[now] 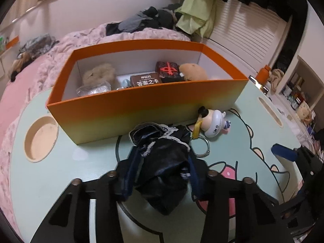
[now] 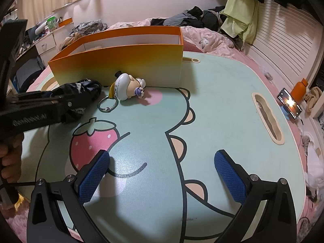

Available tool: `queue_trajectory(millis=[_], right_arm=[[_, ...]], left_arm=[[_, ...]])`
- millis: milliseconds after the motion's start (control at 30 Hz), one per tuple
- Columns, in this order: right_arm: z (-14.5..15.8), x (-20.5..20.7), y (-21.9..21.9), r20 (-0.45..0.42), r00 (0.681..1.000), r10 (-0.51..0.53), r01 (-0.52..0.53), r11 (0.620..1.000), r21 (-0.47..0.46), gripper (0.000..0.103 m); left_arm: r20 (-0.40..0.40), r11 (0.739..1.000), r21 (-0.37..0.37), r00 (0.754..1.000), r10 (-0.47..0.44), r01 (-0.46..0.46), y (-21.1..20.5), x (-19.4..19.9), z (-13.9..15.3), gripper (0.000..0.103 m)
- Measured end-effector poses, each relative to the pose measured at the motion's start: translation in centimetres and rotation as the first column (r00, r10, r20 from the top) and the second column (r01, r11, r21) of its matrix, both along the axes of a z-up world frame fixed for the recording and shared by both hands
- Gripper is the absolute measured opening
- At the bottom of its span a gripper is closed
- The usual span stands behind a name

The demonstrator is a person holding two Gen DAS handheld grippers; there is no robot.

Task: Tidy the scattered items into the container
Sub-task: 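Grasp the black leather pouch with the left gripper, then lift the black pouch with the left gripper while the right grasps the white figurine keychain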

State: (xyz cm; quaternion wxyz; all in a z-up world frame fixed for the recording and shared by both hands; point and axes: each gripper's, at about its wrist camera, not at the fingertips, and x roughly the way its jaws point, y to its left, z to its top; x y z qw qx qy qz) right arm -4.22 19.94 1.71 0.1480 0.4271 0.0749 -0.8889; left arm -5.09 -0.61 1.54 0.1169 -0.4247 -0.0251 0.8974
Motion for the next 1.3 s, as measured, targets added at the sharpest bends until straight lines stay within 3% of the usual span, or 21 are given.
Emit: queue_trajectory(millis=[200,400,833,1000,1300], right_arm=[[0.0,-0.1,0.0,-0.001,1.000,0.002,-0.002,1.000,-0.003,0.103],[0.0,-0.2,-0.1,0.004,1.000,0.000,0.000,1.000,0.001,0.103],[0.8,-1.7,-2.9,0.014,0.996,0.083,-0.083,0.996,0.020,0.103],[2.1,-3.8,-4.5,0.013,0.993,0.116,-0.115,0.993,-0.038,0.103],[0.9,-6.7,-7.7,0.091,0.987,0.131,-0.129,0.991,-0.036,0.070]], left_arm=[[-0.079,0.998,0.056,0.997,0.011,-0.006,-2.5,2.8,2.0,0.033],[-0.152,0.999,0.039,0.987,0.042,-0.037,-4.8,5.5,4.1,0.033],[-0.192,0.999,0.018,0.981,0.030,-0.027,-5.4,6.8,5.0,0.033],[-0.192,0.999,0.019,0.981,0.036,-0.033,-5.6,6.9,5.0,0.033],[-0.194,0.999,0.027,0.980,0.048,-0.043,-6.0,7.0,5.1,0.033]])
